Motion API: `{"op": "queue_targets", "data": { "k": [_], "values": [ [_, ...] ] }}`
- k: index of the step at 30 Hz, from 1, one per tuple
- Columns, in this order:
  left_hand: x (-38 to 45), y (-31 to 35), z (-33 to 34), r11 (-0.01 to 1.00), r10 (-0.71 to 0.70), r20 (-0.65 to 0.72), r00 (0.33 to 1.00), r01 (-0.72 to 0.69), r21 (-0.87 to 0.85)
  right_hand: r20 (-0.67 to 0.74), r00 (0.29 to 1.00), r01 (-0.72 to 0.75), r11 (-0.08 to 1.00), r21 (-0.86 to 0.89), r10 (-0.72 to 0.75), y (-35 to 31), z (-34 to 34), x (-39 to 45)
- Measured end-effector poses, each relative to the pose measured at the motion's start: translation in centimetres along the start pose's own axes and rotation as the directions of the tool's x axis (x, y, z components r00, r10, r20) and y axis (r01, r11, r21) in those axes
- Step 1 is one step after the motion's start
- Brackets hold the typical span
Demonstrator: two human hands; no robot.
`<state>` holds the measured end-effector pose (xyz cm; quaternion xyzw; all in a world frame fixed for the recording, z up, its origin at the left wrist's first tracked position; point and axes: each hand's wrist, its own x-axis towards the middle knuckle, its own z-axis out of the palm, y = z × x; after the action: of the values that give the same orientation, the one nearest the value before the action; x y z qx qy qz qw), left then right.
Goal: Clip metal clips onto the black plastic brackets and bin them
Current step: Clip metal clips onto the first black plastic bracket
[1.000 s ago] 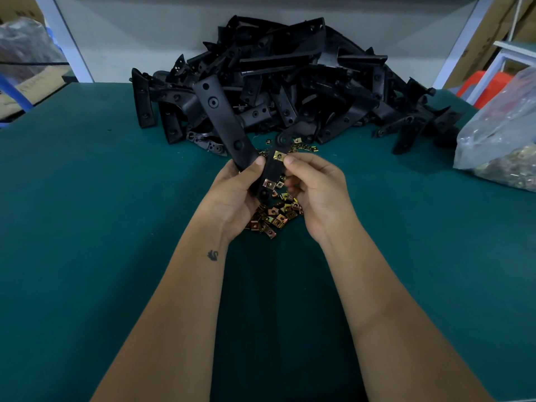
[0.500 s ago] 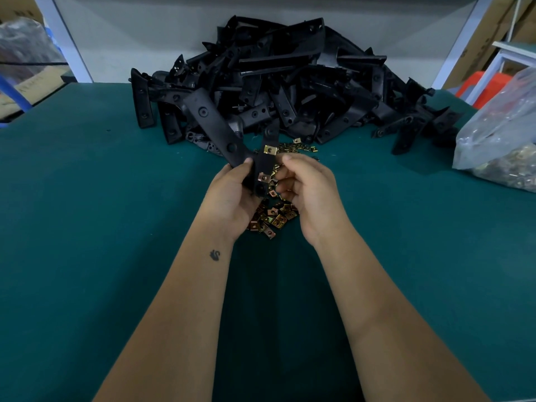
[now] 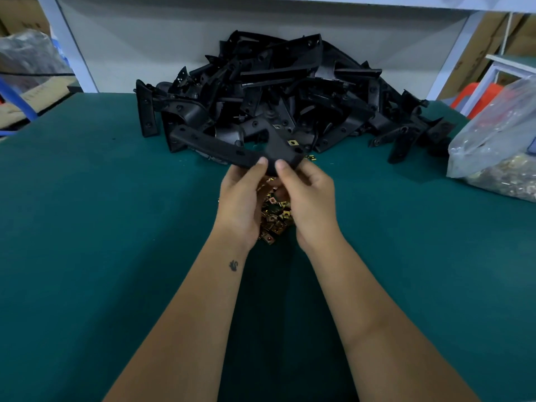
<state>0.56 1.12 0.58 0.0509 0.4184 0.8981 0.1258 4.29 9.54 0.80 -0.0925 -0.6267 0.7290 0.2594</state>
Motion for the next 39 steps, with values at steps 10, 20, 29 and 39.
{"op": "queue_targets", "data": {
  "k": [10, 20, 29, 39],
  "values": [
    [0.0, 0.3, -0.4, 0.942, 0.201, -0.148, 0.968, -0.150, 0.299, -0.059, 0.984, -0.160, 0.977, 0.138, 0.169, 0.2, -0.7, 0.3],
    [-3.6, -4.2, 6.3, 0.967, 0.088, -0.115, 0.989, -0.057, 0.247, -0.256, 0.929, -0.140, 0.894, 0.426, 0.268, -2.4, -5.6, -1.2],
    [-13.2, -13.3, 19.4, 0.948, -0.131, 0.254, 0.958, 0.045, 0.316, -0.666, 0.735, 0.117, 0.944, 0.309, 0.126, -8.5, -22.1, -8.1],
    [-26.1, -23.9, 26.4, 0.650, -0.742, 0.418, 0.524, 0.408, 0.641, -0.959, 0.220, 0.183, 0.958, 0.219, 0.178, -9.1, -37.8, -22.3]
  ]
}}
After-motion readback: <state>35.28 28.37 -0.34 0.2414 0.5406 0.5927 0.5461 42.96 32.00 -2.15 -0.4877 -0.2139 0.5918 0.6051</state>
